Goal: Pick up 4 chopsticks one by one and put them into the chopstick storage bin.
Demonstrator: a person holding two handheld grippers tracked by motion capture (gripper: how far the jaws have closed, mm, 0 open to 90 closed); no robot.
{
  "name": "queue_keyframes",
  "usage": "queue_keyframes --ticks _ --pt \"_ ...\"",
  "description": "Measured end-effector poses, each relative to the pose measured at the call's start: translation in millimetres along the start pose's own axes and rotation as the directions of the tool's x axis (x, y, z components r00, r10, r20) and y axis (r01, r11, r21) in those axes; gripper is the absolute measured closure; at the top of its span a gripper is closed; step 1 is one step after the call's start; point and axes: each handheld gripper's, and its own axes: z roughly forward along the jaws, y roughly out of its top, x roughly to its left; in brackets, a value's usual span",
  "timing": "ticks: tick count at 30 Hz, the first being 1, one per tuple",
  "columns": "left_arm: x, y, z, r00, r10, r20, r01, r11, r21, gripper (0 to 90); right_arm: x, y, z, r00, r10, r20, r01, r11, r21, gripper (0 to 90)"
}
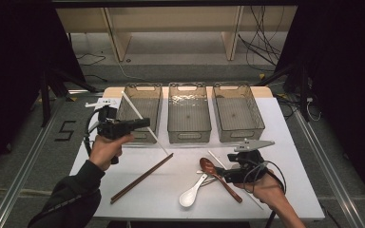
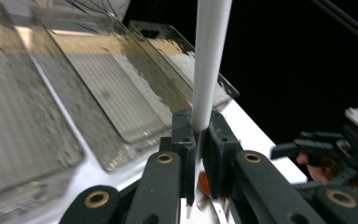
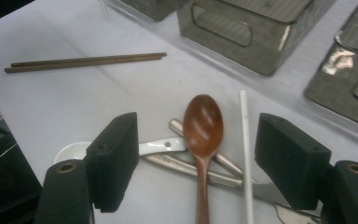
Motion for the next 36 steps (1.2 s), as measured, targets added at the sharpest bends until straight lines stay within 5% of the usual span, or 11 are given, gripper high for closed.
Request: queue_keyframes --ticks 9,21,36 --pt "15.6 32.3 -3.4 0.9981 -0.007 -0.061 0.006 0.9998 -0.018 83.2 -1.5 -4.8 -5.8 1.0 0.008 0.005 -0.008 1.0 0.001 30.2" --pt "37.6 55.5 -2.2 0.9918 -0.042 -0.121 0.04 0.9989 -0.024 83.1 -0.1 -4.3 -4.3 1.0 0.0 -0.006 0.0 1.0 0.006 28.5" --pt "58.8 65.1 19.4 0.9668 -0.03 -0.254 0.035 0.9992 0.016 82.9 0.3 -4.5 -3.0 1.0 -0.004 0.0 0.004 1.0 -0.002 23.6"
